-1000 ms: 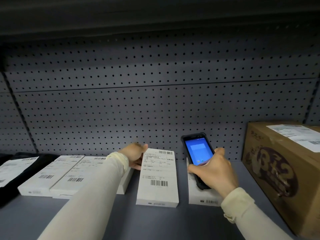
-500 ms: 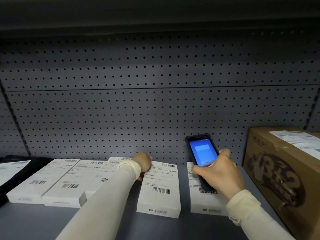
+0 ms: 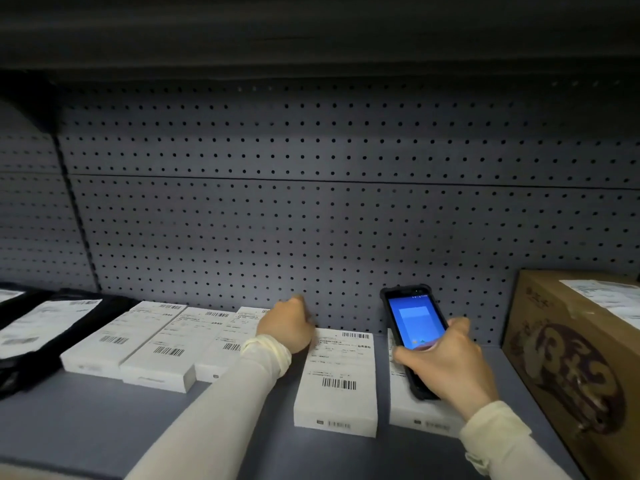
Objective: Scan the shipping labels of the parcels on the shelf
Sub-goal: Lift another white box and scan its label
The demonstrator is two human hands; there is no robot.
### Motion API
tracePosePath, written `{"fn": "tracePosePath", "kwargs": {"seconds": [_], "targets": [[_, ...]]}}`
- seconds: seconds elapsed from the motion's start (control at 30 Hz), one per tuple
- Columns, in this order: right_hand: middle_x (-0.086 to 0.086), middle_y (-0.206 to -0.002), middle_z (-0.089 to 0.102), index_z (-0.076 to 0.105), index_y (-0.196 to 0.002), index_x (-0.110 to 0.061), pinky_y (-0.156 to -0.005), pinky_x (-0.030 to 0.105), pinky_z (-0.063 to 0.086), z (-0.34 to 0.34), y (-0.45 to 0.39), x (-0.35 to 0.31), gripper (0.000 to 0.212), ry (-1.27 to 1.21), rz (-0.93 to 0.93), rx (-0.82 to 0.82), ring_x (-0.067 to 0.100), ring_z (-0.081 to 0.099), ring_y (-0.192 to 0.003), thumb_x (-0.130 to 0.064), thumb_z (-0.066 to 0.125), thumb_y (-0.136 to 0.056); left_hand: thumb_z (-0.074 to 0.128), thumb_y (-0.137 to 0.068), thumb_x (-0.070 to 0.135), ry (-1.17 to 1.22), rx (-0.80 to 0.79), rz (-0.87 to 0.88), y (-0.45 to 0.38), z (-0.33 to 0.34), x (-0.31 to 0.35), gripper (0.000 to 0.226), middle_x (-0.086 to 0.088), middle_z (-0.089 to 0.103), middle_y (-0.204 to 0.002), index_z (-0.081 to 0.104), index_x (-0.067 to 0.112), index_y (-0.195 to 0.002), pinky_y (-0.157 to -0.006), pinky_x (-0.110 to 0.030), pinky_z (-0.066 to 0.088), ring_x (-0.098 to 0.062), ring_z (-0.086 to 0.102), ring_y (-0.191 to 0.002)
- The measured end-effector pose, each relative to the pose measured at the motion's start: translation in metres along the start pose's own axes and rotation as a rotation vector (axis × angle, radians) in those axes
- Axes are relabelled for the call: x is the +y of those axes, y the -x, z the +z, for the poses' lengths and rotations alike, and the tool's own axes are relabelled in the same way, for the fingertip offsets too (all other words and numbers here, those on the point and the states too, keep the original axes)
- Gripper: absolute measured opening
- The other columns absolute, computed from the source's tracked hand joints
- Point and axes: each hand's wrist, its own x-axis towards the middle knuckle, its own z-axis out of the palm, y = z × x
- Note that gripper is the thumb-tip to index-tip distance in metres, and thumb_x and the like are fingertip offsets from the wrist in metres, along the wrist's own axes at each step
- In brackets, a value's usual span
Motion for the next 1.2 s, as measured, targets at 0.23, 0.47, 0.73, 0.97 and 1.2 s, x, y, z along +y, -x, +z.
{"fn": "tracePosePath", "kwargs": {"seconds": [0.23, 0.47, 0.73, 0.97, 1.2], "targets": [[-0.002, -0.081, 0.065, 0.027, -0.096, -0.016, -0.063, 0.032, 0.046, 0.011, 0.009, -0.013, 0.064, -0.013, -0.066, -0.054, 0.011, 0.055, -0.071, -0.032, 0.081, -0.066, 0.045, -0.089, 0.025, -0.18, 0.045, -0.149, 0.026, -0.03, -0.049, 0.028, -0.013, 0.061, -0.114, 0.047, 0.008, -0.11, -0.076, -0.033, 0.044, -0.032, 0.057, -0.104], [-0.003, -0.083, 0.066, 0.033, -0.1, -0.013, -0.058, 0.031, 0.043, 0.02, 0.012, -0.028, 0.062, 0.008, -0.091, -0.038, 0.017, 0.058, -0.077, -0.036, 0.08, -0.066, 0.049, -0.081, 0.053, -0.306, -0.046, -0.288, 0.045, -0.035, -0.074, 0.061, -0.008, 0.05, -0.13, 0.046, 0.013, -0.127, -0.097, -0.036, 0.042, -0.028, 0.046, -0.122], [0.0, -0.087, 0.067, 0.029, -0.097, -0.016, -0.067, 0.034, 0.051, 0.035, 0.012, -0.047, 0.063, 0.027, -0.042, 0.031, 0.021, 0.062, -0.082, -0.035, 0.079, -0.064, 0.049, -0.067, 0.07, -0.359, -0.248, -0.296, 0.03, -0.048, -0.075, 0.06, 0.003, 0.064, -0.115, 0.063, 0.025, -0.104, -0.094, -0.031, 0.046, -0.021, 0.057, -0.106], [0.001, -0.09, 0.066, 0.028, -0.097, -0.015, -0.06, 0.031, 0.041, 0.05, 0.013, -0.06, 0.062, 0.029, -0.014, 0.1, 0.022, 0.058, -0.081, -0.035, 0.078, -0.066, 0.04, -0.069, 0.08, -0.407, -0.383, -0.225, 0.023, -0.04, -0.073, 0.079, 0.004, 0.059, -0.126, 0.059, 0.025, -0.122, -0.1, -0.034, 0.042, -0.021, 0.054, -0.117], [-0.001, -0.086, 0.066, 0.03, -0.098, -0.013, -0.056, 0.03, 0.038, 0.052, 0.016, -0.062, 0.06, 0.041, -0.003, 0.128, 0.021, 0.056, -0.079, -0.033, 0.077, -0.067, 0.036, -0.054, 0.086, -0.416, -0.439, -0.226, 0.017, -0.038, -0.071, 0.096, 0.002, 0.054, -0.135, 0.055, 0.027, -0.128, -0.103, -0.039, 0.041, -0.025, 0.051, -0.122]]}}
